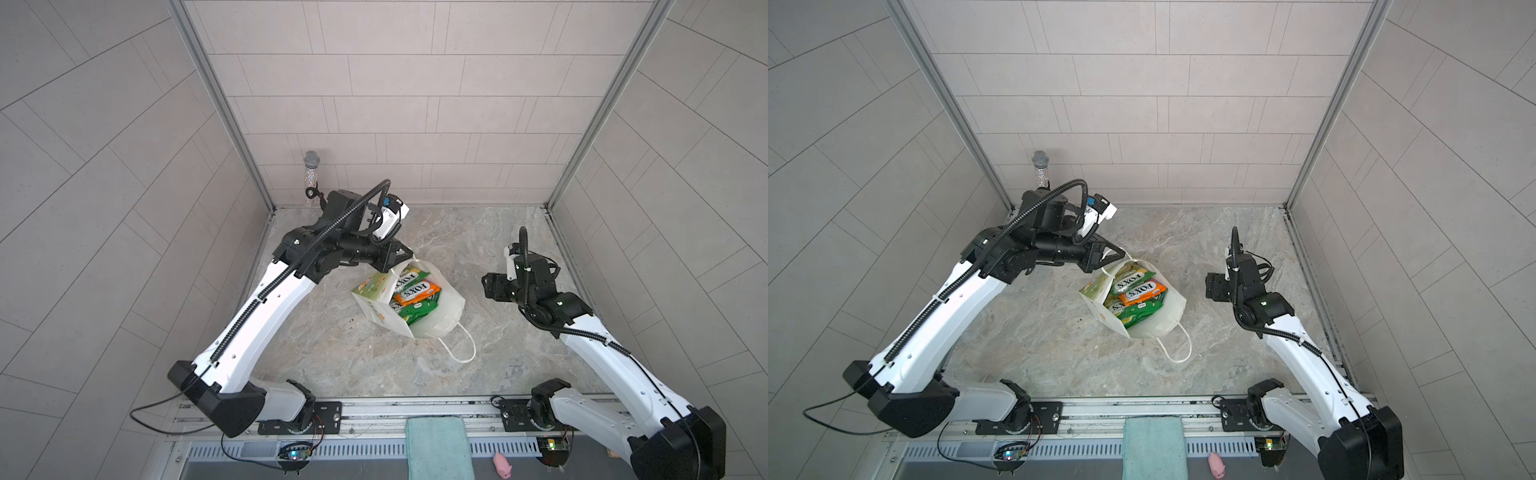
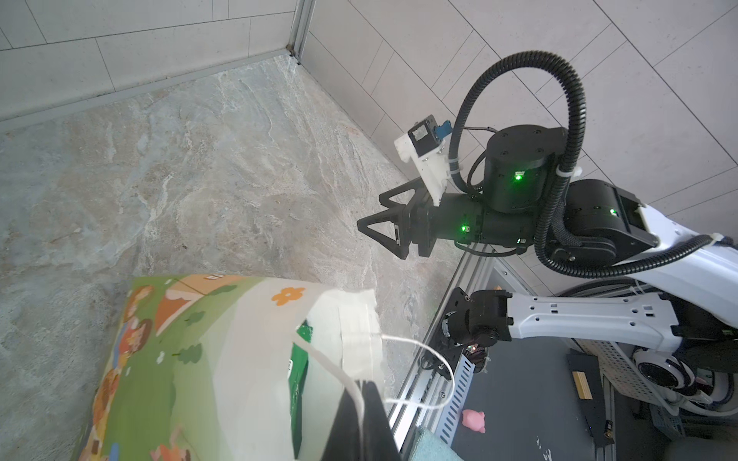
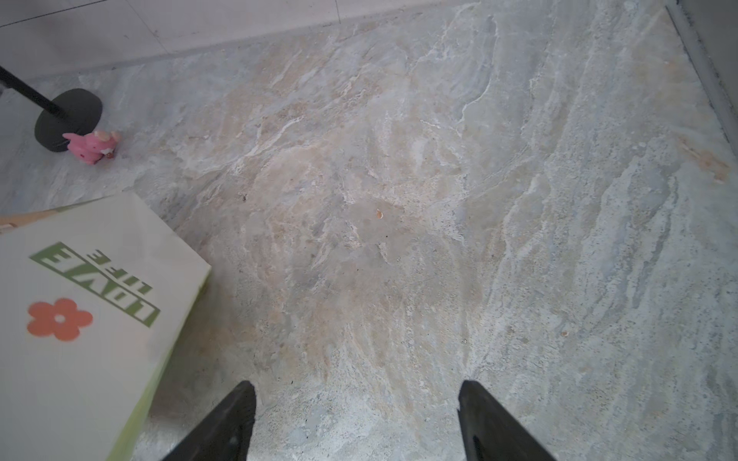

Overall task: Take the snacks out of the paper bag
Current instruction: Pick up the snack from the paper bag.

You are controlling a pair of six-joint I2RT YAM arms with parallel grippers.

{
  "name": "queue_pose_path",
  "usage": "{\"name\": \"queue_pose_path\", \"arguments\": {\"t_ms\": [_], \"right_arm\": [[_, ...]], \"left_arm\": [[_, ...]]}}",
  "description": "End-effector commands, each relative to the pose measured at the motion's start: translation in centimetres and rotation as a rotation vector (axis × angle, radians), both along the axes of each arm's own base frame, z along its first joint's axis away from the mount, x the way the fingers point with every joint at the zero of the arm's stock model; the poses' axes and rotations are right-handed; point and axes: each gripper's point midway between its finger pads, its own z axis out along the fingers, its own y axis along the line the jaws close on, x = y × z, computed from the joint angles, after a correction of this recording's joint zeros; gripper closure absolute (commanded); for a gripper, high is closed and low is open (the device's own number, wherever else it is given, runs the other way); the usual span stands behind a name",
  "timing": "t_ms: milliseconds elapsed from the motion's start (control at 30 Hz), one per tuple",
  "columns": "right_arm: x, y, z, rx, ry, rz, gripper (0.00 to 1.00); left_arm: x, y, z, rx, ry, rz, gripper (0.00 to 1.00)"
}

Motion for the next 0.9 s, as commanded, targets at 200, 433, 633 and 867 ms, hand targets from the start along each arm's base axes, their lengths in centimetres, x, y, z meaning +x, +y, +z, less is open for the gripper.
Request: {"name": "queue_pose_path", "arguments": {"t_ms": [200,433,633,867], "right_arm": [[-5.4,7.6,4.1,0.314,-0.030,0.361,0.23],[-9.1,9.8,7.3,0.415,-0.084,0.510,0.26],[-12.1,13.6,9.4,0.499,-0.101,0.694,0.30],[-14.2,17.2,6.7,0.453,-0.045,0.806,0.35]], "left_arm": [[0.8,-0.1,-1.1,-0.022,0.029,0.099,1.00],[2.6,-0.7,-2.1,-0.062,0.033,0.219,1.00],[3.7,-0.6,-2.0,-0.085,0.018,0.286,1.00],[4.5,-0.5,-1.9,-0.100,0.011,0.325,1.00]]}}
